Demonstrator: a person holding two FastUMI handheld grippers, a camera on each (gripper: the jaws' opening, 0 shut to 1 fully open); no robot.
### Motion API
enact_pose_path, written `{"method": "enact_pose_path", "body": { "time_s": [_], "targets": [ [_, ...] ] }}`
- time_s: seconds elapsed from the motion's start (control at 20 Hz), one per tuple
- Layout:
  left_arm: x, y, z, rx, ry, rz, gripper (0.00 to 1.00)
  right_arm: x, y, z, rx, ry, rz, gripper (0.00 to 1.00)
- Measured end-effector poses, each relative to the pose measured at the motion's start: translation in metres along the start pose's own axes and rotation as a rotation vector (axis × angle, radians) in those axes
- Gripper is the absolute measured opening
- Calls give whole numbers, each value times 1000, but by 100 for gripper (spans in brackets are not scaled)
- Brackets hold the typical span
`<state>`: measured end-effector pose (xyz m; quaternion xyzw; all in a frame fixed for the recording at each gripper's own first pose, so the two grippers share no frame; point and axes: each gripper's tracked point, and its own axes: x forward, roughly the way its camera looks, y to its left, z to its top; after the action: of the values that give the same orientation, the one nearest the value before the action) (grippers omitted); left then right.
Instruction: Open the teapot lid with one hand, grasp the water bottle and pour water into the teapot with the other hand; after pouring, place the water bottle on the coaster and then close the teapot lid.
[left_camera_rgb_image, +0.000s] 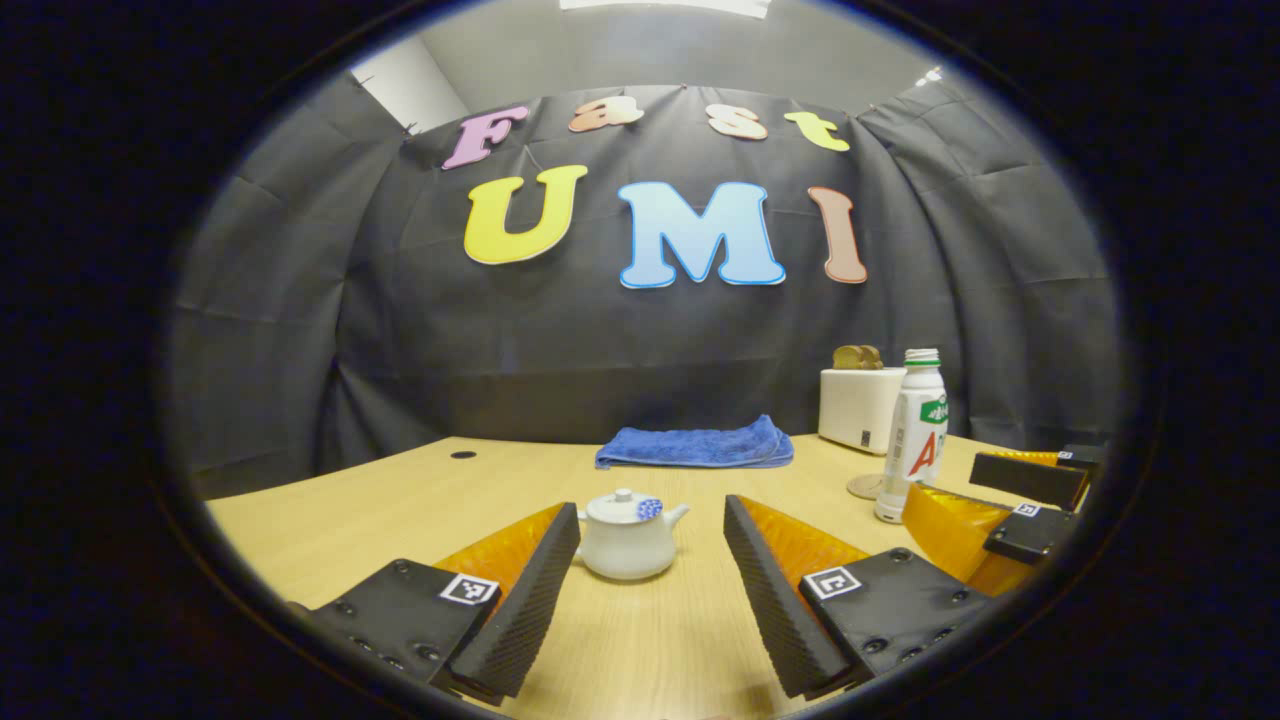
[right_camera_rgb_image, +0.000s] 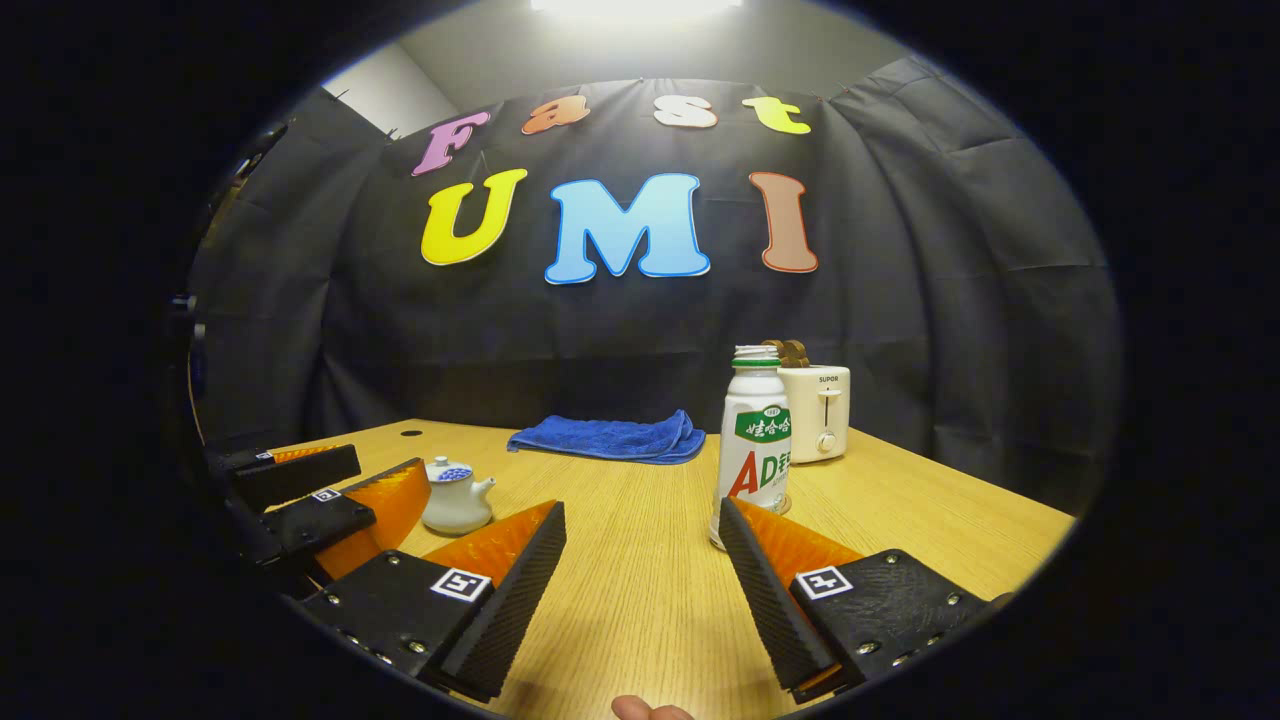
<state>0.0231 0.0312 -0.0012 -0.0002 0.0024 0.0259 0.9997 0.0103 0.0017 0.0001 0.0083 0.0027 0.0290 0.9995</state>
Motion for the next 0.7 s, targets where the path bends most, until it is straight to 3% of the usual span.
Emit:
{"method": "enact_pose_path", "body": {
  "time_s": [0.35,0.7],
  "targets": [
    [67,21,-6,-55,71,-26,100,7,-5,-2,47,27,26,95],
    [114,20,-8,42,66,-26,99,11,-19,-3,75,35,18,95]
  ]
}}
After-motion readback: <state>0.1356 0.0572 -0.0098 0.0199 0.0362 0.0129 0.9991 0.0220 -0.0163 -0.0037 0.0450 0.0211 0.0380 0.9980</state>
